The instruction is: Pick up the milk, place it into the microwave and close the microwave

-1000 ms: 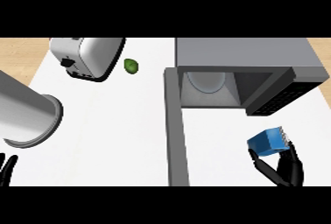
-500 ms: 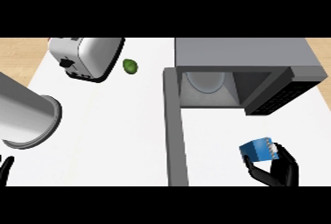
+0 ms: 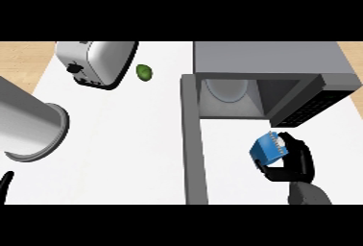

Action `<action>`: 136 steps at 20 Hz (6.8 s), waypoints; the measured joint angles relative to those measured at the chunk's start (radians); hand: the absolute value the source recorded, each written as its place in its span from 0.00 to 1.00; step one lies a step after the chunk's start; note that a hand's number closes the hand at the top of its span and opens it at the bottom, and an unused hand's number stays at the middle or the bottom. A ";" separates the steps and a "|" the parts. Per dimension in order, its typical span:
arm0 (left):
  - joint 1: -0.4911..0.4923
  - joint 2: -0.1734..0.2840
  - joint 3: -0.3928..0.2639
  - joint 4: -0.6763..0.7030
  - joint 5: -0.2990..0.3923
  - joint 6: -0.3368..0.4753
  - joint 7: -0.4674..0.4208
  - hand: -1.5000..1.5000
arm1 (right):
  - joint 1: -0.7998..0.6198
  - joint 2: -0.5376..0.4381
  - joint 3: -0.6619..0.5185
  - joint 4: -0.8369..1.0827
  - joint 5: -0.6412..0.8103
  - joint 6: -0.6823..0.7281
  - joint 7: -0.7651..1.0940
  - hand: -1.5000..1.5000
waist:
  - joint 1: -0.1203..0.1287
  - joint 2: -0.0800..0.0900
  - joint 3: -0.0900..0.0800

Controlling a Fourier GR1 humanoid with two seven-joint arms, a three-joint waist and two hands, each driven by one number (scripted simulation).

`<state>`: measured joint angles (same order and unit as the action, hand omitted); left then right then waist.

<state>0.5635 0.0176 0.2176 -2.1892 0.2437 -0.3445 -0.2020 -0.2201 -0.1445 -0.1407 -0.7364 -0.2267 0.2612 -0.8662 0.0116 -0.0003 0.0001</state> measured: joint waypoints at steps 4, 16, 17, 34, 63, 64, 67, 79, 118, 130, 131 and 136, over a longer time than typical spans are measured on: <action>0.004 -0.002 0.020 0.004 0.007 -0.011 0.003 0.00 | 0.011 0.014 0.061 -0.082 0.029 0.014 0.046 1.00 | -0.006 -0.002 0.000; 0.033 -0.008 0.056 0.008 0.048 -0.053 -0.008 0.00 | 0.275 0.108 0.257 -0.725 0.056 -0.138 0.425 1.00 | -0.014 -0.004 -0.001; 0.042 -0.009 0.061 0.012 0.052 -0.064 -0.012 0.00 | 0.301 0.116 0.282 -0.770 0.058 -0.160 0.447 1.00 | -0.014 -0.004 -0.001; 0.031 -0.003 0.191 0.055 0.114 -0.142 -0.007 0.00 | 0.088 0.142 0.442 -0.833 0.126 -0.571 0.640 1.00 | -0.001 0.000 0.000; -0.130 0.064 0.294 0.230 0.132 -0.220 0.020 0.00 | -0.636 0.085 0.036 0.357 0.120 -0.631 0.130 1.00 | 0.032 0.015 0.001; -0.127 0.061 0.290 0.217 0.136 -0.219 0.028 0.00 | -0.653 0.078 0.029 0.382 0.124 -0.641 0.120 1.00 | 0.036 0.016 0.001; -0.135 0.055 0.285 0.220 0.126 -0.217 0.028 0.00 | -0.692 0.072 0.032 0.441 0.156 -0.706 0.086 1.00 | 0.043 0.019 0.001; -0.175 0.076 0.293 0.272 0.118 -0.240 0.007 0.00 | -0.840 0.040 0.095 0.596 0.298 -1.016 0.151 1.00 | 0.073 0.033 0.001; -0.336 0.119 0.263 0.409 0.050 -0.225 0.006 0.00 | -0.834 -0.053 0.095 0.681 0.357 -1.127 0.215 0.00 | 0.131 0.065 0.005; -0.360 0.120 0.259 0.439 0.036 -0.223 -0.006 0.00 | -0.833 -0.011 0.107 0.681 0.376 -1.118 0.217 0.00 | 0.112 0.054 0.004; -0.350 0.116 0.256 0.434 0.036 -0.228 -0.008 0.00 | -0.834 -0.014 0.104 0.680 0.374 -1.113 0.217 0.00 | 0.112 0.052 0.005; -0.329 0.105 0.256 0.427 0.025 -0.232 -0.028 0.00 | -0.821 -0.010 0.093 0.669 0.366 -1.092 0.203 0.00 | 0.100 0.045 0.004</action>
<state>0.2341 0.1229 0.4736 -1.7626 0.2688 -0.5770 -0.2301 -1.0411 -0.1542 -0.0482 -0.0672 0.1389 -0.8306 -0.6634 0.1115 0.0450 0.0042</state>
